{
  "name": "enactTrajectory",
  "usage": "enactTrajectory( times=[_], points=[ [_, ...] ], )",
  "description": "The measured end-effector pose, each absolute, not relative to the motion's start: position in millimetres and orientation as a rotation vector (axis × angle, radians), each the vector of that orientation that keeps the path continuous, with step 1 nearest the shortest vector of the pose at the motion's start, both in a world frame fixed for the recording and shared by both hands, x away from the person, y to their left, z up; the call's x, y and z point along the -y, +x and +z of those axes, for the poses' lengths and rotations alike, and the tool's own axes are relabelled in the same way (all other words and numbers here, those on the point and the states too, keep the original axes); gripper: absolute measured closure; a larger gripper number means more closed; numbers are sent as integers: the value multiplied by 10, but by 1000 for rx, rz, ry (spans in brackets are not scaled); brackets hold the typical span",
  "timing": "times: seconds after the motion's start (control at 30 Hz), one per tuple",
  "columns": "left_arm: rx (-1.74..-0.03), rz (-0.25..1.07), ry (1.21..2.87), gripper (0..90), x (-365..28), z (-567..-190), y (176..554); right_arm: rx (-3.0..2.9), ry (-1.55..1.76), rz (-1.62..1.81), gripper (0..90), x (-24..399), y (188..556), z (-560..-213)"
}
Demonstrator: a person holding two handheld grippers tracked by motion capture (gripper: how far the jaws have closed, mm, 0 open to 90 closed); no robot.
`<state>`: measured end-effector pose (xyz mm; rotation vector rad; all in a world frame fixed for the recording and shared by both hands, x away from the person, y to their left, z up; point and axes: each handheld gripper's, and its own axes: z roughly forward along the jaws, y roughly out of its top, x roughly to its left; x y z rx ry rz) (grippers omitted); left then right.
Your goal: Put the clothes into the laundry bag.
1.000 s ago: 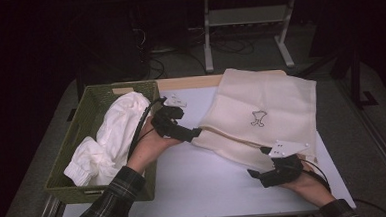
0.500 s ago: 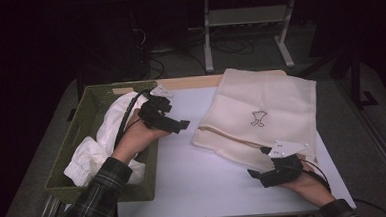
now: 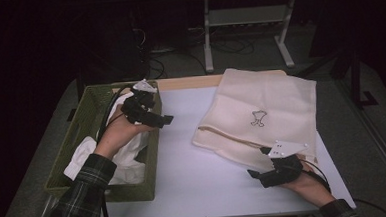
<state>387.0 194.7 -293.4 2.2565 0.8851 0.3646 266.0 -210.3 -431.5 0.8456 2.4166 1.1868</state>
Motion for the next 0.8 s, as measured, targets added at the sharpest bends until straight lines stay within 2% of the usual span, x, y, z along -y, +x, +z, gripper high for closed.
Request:
enactTrajectory(
  times=[0.47, 0.8],
  points=[
    [-1022, 436, 2238, 127, -2499, -2913, 3909, -2416, 850, 1184, 135, 2103, 2667, -4324],
    [-1085, 461, 2240, 126, -2755, -2945, 3861, -2421, 848, 1173, 135, 2090, 2665, -4334]
  ],
)
